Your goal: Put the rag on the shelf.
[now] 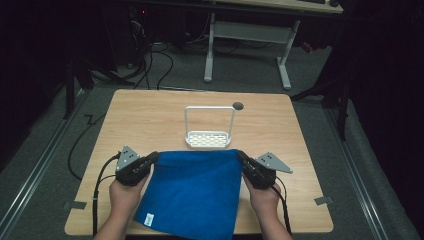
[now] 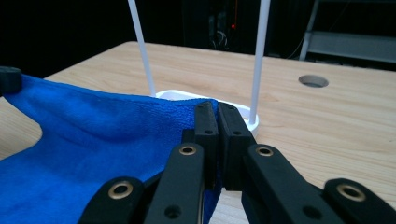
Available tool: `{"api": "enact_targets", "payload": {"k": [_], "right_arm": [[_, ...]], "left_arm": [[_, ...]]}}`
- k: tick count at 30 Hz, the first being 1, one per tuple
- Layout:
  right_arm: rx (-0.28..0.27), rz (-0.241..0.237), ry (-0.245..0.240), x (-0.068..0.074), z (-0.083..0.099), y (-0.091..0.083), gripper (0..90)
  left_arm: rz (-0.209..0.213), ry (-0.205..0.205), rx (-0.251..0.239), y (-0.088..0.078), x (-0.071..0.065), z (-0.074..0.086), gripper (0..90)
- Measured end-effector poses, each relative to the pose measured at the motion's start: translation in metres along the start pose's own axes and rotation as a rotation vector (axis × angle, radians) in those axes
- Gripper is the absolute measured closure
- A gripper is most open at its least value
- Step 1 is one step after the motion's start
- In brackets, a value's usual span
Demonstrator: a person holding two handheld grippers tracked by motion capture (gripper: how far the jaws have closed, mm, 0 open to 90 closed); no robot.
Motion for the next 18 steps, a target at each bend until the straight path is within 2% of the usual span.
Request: {"api": "enact_targets", "payload": {"k": [3,9,18], "right_arm": [[-0.025,-0.004,-0.005,-0.002,-0.005,-0.009,88.1],[-0.044,-0.001,-0.011,-0.006,-0.011,-0.014,88.1],[-0.054,0.013,-0.01,-0.009,-0.013,-0.016,88.1]], "left_arm": [[0.002,0.012,-0.01,0.001,-0.006,-0.004,87.2],[0.011,0.038,-0.035,-0.001,-0.016,-0.015,87.5],[0.016,0.059,-0.059,0.0,-0.023,-0.024,87.6]]}}
Point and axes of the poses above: each handheld gripper's, and its own axes: y roughly forward along the jaws, z roughly out of its underside, x roughly to its left, the point moved 9 cm from there along y, roughly forward along the jaws, and after that the axes turned 13 degrees about -x, right-handed, at the moved point
